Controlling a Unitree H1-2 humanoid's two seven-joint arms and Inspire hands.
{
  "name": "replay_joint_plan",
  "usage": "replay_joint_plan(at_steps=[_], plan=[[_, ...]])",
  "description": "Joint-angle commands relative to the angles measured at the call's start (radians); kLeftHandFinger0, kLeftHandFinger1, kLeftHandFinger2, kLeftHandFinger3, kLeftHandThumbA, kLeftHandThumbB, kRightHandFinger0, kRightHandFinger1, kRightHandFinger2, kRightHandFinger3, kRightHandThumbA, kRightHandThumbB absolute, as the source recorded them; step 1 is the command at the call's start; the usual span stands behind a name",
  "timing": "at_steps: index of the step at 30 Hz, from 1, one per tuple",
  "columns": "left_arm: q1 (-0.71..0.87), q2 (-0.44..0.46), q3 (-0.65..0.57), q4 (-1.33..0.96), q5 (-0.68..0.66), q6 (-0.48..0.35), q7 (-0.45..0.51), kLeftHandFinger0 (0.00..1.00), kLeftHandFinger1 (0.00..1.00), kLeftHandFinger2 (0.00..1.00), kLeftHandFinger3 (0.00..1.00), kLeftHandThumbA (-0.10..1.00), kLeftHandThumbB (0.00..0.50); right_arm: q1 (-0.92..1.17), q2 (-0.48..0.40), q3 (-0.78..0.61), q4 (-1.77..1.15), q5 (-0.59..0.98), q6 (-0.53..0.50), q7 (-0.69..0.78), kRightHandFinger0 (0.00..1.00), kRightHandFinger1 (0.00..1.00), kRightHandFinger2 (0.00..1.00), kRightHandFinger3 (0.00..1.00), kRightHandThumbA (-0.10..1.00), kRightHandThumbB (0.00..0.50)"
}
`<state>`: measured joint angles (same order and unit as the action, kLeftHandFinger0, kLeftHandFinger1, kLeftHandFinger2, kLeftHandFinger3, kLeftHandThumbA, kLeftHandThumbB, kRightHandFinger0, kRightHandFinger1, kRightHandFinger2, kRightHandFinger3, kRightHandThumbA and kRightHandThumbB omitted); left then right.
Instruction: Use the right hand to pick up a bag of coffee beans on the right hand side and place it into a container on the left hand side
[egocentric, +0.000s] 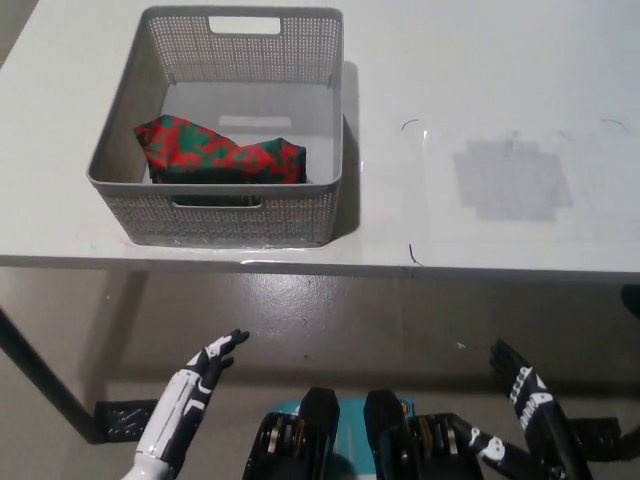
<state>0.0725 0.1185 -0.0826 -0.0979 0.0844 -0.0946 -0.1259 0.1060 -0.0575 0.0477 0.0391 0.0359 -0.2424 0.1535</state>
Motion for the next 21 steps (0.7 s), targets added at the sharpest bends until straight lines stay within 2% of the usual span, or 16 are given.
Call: replay_joint_plan(at_steps=[1,4,5,9,12,17,21], plan=[[-0.019,-0.003,0.016,-0.009,-0.026,-0.031,0.009,1.0,1.0,1.0,1.0,1.0,0.294,-0.032,-0.007,-0.005,0.008,0.042,-0.098,0.018,1.0,1.0,1.0,1.0,1.0,0.293],[-0.031,0.001,0.019,-0.015,-0.027,-0.02,0.001,1.0,1.0,1.0,1.0,1.0,0.278,-0.044,-0.009,-0.004,0.024,0.045,-0.103,0.019,1.0,1.0,1.0,1.0,1.0,0.306],[-0.034,0.0,0.019,-0.013,-0.027,-0.024,0.001,1.0,1.0,1.0,1.0,1.0,0.257,-0.048,-0.009,-0.004,0.028,0.05,-0.104,0.02,1.0,1.0,1.0,1.0,1.0,0.298],[-0.042,-0.001,0.022,-0.006,-0.025,-0.023,0.001,1.0,1.0,1.0,1.0,1.0,0.258,-0.058,-0.011,-0.004,0.043,0.063,-0.113,0.027,1.0,1.0,1.0,1.0,1.0,0.277],[-0.043,-0.006,0.023,-0.008,0.022,-0.003,0.027,1.0,1.0,1.0,1.0,1.0,0.243,-0.06,-0.01,-0.004,0.049,0.058,-0.12,0.023,1.0,1.0,1.0,1.0,1.0,0.281],[-0.038,-0.024,0.034,-0.021,0.07,0.043,0.063,1.0,1.0,1.0,1.0,1.0,0.174,-0.056,-0.015,0.0,0.047,0.037,-0.112,0.017,1.0,1.0,1.0,1.0,1.0,0.286],[-0.04,-0.026,0.037,-0.027,0.081,0.057,0.067,1.0,1.0,1.0,1.0,1.0,0.179,-0.06,-0.017,0.001,0.056,0.023,-0.123,0.012,1.0,1.0,1.0,1.0,1.0,0.294]])
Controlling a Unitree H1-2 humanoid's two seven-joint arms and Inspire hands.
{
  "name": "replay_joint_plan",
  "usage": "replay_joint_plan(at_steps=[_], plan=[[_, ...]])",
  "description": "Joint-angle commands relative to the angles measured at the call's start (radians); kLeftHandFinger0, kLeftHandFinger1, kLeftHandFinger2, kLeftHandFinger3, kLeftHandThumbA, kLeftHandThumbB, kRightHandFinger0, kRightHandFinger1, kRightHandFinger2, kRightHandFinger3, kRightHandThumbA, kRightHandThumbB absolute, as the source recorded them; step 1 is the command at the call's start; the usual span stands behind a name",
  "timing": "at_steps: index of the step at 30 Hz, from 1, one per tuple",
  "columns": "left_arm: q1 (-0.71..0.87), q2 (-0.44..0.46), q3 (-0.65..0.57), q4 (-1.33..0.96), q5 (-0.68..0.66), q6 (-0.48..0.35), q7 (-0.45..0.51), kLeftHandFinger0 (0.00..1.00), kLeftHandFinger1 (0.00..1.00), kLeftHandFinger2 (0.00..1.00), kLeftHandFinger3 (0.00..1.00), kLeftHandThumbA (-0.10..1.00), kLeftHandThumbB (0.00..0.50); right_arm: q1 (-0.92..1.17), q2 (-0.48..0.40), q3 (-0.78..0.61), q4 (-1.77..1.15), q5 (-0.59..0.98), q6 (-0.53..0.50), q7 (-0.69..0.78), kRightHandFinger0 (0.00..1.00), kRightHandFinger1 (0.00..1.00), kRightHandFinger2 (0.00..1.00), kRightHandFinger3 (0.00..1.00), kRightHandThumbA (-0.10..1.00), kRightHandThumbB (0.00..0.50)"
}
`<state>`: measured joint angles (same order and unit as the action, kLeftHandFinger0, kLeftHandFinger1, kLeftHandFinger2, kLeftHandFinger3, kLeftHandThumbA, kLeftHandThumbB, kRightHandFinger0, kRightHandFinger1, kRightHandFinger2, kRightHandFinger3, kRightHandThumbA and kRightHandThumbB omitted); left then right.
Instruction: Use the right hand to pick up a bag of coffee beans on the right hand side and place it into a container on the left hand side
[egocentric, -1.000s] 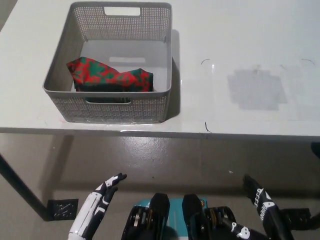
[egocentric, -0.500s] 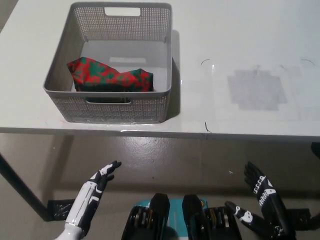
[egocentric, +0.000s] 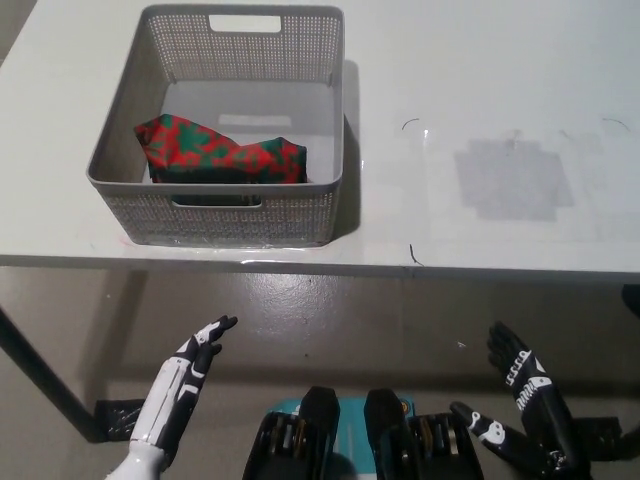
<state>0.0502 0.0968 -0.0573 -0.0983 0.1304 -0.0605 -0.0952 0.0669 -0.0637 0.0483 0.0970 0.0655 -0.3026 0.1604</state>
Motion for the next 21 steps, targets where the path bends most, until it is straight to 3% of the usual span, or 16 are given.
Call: replay_joint_plan(at_steps=[1,5,21], plan=[[-0.021,-0.006,0.011,-0.025,0.04,0.021,0.04,1.0,1.0,1.0,1.0,1.0,0.182,-0.027,-0.013,0.0,-0.002,-0.009,-0.065,0.005,1.0,1.0,1.0,1.0,1.0,0.295],[-0.023,-0.005,0.011,-0.033,0.04,0.032,0.04,1.0,1.0,1.0,1.0,1.0,0.17,-0.032,-0.014,0.001,-0.006,-0.016,-0.05,0.0,1.0,1.0,1.0,1.0,1.0,0.308],[-0.028,-0.014,0.008,-0.021,0.039,0.014,0.052,1.0,1.0,1.0,1.0,1.0,0.145,-0.044,-0.032,0.002,-0.01,-0.036,-0.05,0.0,1.0,1.0,1.0,1.0,1.0,0.278]])
